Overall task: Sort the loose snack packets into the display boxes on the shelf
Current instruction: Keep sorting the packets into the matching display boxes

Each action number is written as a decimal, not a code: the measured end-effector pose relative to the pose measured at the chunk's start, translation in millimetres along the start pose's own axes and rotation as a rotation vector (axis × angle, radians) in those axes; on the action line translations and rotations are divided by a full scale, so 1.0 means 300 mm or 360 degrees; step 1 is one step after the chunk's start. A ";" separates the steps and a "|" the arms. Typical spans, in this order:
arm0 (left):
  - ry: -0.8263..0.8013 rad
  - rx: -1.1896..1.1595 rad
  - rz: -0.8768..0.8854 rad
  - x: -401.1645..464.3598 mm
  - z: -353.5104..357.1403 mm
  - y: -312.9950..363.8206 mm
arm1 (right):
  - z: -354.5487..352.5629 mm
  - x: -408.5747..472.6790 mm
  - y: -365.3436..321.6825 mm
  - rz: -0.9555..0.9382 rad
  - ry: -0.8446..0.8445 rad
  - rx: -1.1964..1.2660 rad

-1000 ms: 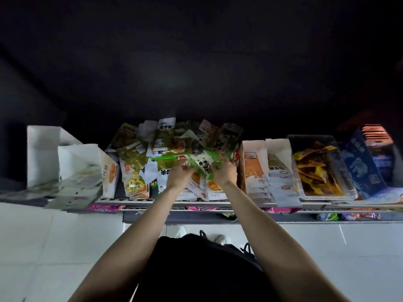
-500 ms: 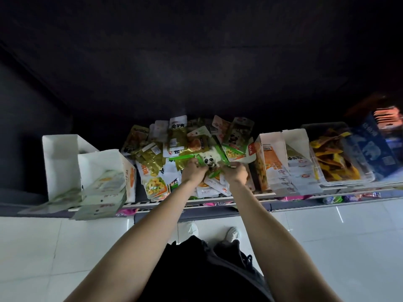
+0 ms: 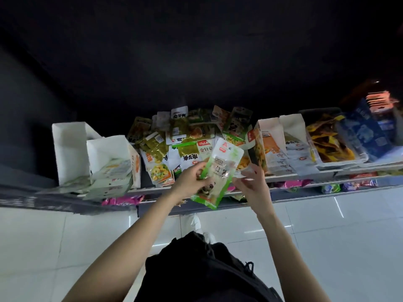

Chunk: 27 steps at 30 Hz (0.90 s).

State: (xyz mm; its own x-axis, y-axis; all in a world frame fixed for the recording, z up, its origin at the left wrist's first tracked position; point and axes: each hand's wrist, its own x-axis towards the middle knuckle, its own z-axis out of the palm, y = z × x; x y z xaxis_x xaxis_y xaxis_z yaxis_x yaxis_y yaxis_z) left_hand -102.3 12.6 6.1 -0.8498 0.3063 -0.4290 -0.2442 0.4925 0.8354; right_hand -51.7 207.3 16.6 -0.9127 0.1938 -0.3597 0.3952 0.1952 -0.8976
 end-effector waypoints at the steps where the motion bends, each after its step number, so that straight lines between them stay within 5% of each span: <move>1: 0.0012 0.0082 0.0062 -0.049 -0.020 0.010 | -0.010 -0.001 -0.031 -0.0155 -0.0056 -0.0145; 4: 0.0155 0.0334 0.0178 -0.200 -0.089 0.029 | 0.006 -0.024 -0.147 -0.0617 -0.0196 -0.0617; 7: 0.0351 0.0683 0.0225 -0.336 -0.169 0.032 | 0.066 -0.039 -0.264 -0.0714 -0.0421 -0.0769; 12: 0.1066 0.0749 0.0470 -0.500 -0.329 -0.070 | 0.261 -0.057 -0.360 -0.0971 -0.0672 -0.0690; 17: 0.1724 0.0664 0.0252 -0.599 -0.515 -0.262 | 0.521 -0.094 -0.450 -0.1156 -0.0521 -0.0381; 22: 0.1530 0.1235 0.0107 -0.627 -0.670 -0.458 | 0.769 -0.083 -0.520 -0.1151 -0.0360 -0.0359; 27: 0.1414 0.1325 0.0108 -0.604 -0.753 -0.522 | 1.024 -0.039 -0.521 -0.1515 -0.0382 -0.0755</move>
State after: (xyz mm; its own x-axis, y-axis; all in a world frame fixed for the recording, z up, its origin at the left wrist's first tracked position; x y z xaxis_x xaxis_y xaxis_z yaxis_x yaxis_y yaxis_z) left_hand -15.6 -304.0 30.6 -0.9526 -0.1511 0.2639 -0.0896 0.9688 0.2312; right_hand -134.6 -120.8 82.9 -0.8420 -0.4155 0.3440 -0.5311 0.5269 -0.6635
